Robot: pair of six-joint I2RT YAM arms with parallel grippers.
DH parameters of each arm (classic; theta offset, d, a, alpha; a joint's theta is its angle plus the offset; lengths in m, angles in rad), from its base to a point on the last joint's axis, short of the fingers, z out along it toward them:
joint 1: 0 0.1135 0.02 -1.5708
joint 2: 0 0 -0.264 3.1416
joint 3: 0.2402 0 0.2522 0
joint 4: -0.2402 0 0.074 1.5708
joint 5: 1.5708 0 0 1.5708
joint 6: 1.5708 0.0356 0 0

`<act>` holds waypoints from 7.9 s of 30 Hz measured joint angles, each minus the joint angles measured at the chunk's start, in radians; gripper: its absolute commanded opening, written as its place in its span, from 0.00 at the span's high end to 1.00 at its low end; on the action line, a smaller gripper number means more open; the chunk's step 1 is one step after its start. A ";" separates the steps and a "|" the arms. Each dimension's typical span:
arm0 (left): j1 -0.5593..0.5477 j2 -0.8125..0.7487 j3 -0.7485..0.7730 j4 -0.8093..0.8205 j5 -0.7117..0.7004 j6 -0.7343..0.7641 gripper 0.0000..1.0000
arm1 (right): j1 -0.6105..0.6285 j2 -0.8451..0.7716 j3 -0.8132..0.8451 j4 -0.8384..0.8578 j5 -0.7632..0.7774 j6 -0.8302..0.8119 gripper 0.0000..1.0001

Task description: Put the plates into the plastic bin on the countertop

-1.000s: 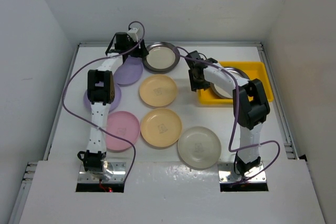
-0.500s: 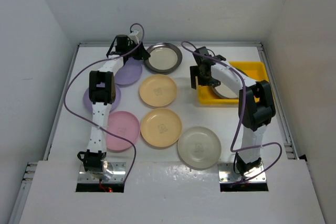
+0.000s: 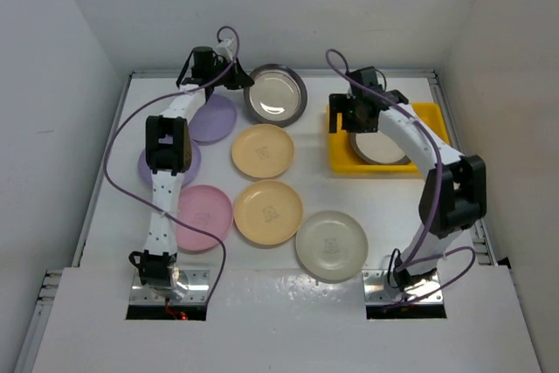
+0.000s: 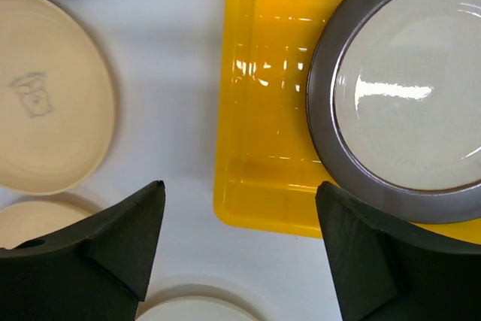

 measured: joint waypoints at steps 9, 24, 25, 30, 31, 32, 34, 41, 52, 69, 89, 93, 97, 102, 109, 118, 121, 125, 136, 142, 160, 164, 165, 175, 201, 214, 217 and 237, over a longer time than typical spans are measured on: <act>-0.107 -0.377 -0.023 -0.337 -0.042 0.384 1.00 | -0.071 -0.295 -0.129 0.108 -0.171 -0.091 0.21; -0.344 -0.827 -0.256 -0.793 0.050 0.689 1.00 | -0.068 -0.395 -0.247 0.295 -0.488 -0.156 0.36; -0.345 -0.827 -0.267 -0.808 0.057 0.699 1.00 | -0.063 -0.385 -0.254 0.309 -0.502 -0.156 0.39; -0.347 -0.827 -0.291 -0.842 0.053 0.735 1.00 | -0.030 -0.357 -0.309 0.358 -0.629 -0.139 0.48; -0.347 -0.827 -0.291 -0.842 0.055 0.738 1.00 | -0.019 -0.357 -0.322 0.369 -0.645 -0.132 0.48; -0.347 -0.827 -0.291 -0.841 0.061 0.740 1.00 | -0.008 -0.357 -0.333 0.379 -0.654 -0.131 0.48; -0.347 -0.827 -0.293 -0.846 0.073 0.741 1.00 | 0.007 -0.355 -0.361 0.403 -0.666 -0.119 0.51; -0.339 -0.827 -0.309 -0.853 0.113 0.740 1.00 | 0.014 -0.303 -0.392 0.441 -0.669 -0.060 0.88; -0.307 -0.827 -0.333 -0.820 0.225 0.739 1.00 | 0.023 -0.291 -0.407 0.552 -0.706 -0.018 0.83; -0.256 -0.836 -0.328 -0.710 -0.209 0.660 0.00 | -0.298 -0.357 -0.551 0.554 -0.554 0.309 1.00; -0.050 -1.006 -0.784 -0.674 -0.420 0.616 0.00 | -0.644 0.010 -0.335 0.329 -0.402 0.467 0.52; -0.047 -1.009 -0.797 -0.677 -0.413 0.606 0.00 | -0.632 0.046 -0.294 0.225 -0.352 0.415 0.34; -0.042 -1.027 -0.797 -0.677 -0.400 0.603 0.00 | -0.599 0.070 -0.220 0.131 -0.266 0.351 0.34; -0.042 -1.036 -0.797 -0.676 -0.377 0.594 0.00 | -0.544 0.141 -0.112 0.022 -0.118 0.283 0.32; -0.042 -1.037 -0.797 -0.678 -0.373 0.591 0.00 | -0.472 0.179 -0.046 -0.056 0.034 0.213 0.18; 0.002 -1.142 -0.874 -0.684 -0.391 0.589 0.44 | -0.227 -0.387 -0.246 0.019 -0.072 0.107 0.79; 0.049 -1.236 -0.963 -0.686 -0.394 0.591 0.76 | -0.079 -0.478 -0.377 -0.024 -0.089 0.140 0.50; 0.108 -1.345 -1.077 -0.690 -0.412 0.587 0.46 | 0.054 -0.370 -0.667 -0.094 -0.076 0.205 0.26; 0.177 -1.543 -1.311 -0.717 -0.549 0.603 0.37 | 0.183 -0.457 -0.907 -0.165 -0.043 0.375 1.00; 0.178 -1.541 -1.310 -0.710 -0.566 0.621 0.36 | 0.249 -0.489 -0.715 -0.282 0.089 0.368 1.00; 0.186 -1.419 -1.232 -0.653 -0.560 0.658 0.32 | -0.436 0.108 0.049 -0.097 0.184 0.275 1.00; 0.186 -1.398 -1.232 -0.649 -0.562 0.658 0.32 | -0.499 0.189 0.050 -0.091 0.090 0.259 0.83; 0.186 -1.390 -1.232 -0.649 -0.563 0.658 0.32 | -0.509 0.193 0.051 -0.087 0.069 0.251 0.75; 0.186 -1.363 -1.196 -0.649 -0.564 0.658 0.27 | -0.467 0.201 0.103 -0.151 0.097 0.140 0.21; 0.512 -1.332 -1.320 -0.748 -0.569 0.765 0.27 | 0.479 0.105 -0.278 0.103 -0.085 0.164 1.00; 0.598 -1.194 -1.179 -0.695 -0.506 0.731 0.24 | -0.261 -0.264 -0.130 0.019 -0.006 0.145 1.00; 0.611 -1.133 -1.141 -0.686 -0.491 0.709 0.24 | -0.430 -0.138 -0.058 -0.028 0.045 0.157 1.00; 0.690 -0.888 -1.052 -0.637 -0.469 0.650 0.22 | -0.534 0.174 0.049 -0.061 -0.041 0.131 0.28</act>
